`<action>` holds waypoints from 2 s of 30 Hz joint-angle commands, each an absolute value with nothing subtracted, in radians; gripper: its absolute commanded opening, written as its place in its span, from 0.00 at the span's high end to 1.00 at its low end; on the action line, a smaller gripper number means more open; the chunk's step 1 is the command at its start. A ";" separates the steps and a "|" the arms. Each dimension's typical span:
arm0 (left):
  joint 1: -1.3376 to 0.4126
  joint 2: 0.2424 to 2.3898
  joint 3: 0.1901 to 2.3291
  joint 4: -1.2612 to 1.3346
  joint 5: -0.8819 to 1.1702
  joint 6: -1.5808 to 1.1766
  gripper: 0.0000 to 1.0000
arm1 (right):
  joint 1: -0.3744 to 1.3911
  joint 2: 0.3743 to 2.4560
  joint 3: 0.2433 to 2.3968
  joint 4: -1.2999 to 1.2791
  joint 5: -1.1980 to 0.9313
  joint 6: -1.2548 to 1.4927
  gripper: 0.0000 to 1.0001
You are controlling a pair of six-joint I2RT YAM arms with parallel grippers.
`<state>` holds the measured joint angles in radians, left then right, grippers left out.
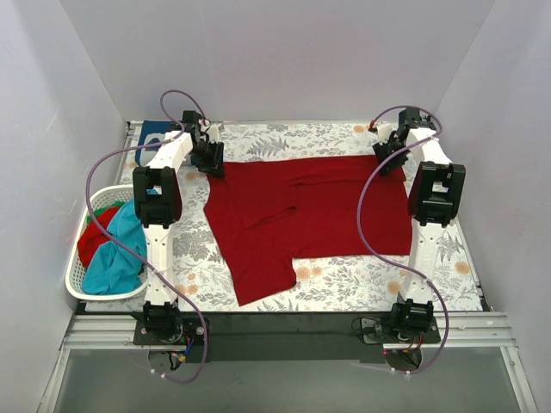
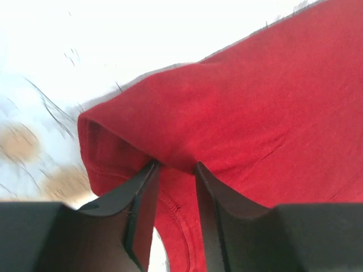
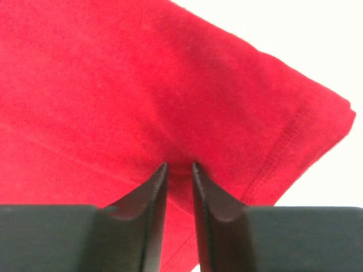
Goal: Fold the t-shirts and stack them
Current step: Fold the tshirt
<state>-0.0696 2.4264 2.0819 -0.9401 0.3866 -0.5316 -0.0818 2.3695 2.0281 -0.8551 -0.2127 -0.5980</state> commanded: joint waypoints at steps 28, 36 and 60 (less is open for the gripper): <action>-0.141 1.608 1.310 -1.108 0.695 -0.006 0.39 | -0.075 1.454 1.048 -1.013 -0.147 -1.255 0.54; -0.163 1.574 1.236 -1.069 0.664 -0.028 0.39 | -0.075 1.496 0.976 -0.905 -0.097 -1.293 0.53; -0.175 1.606 1.239 -1.075 0.627 -0.006 0.38 | -0.156 1.585 0.865 -0.755 -0.025 -1.374 0.53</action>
<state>-0.1623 1.6276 1.2377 -1.0878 0.6342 -0.0284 -0.1535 1.5681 0.8806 -0.8112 -0.0288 -1.3495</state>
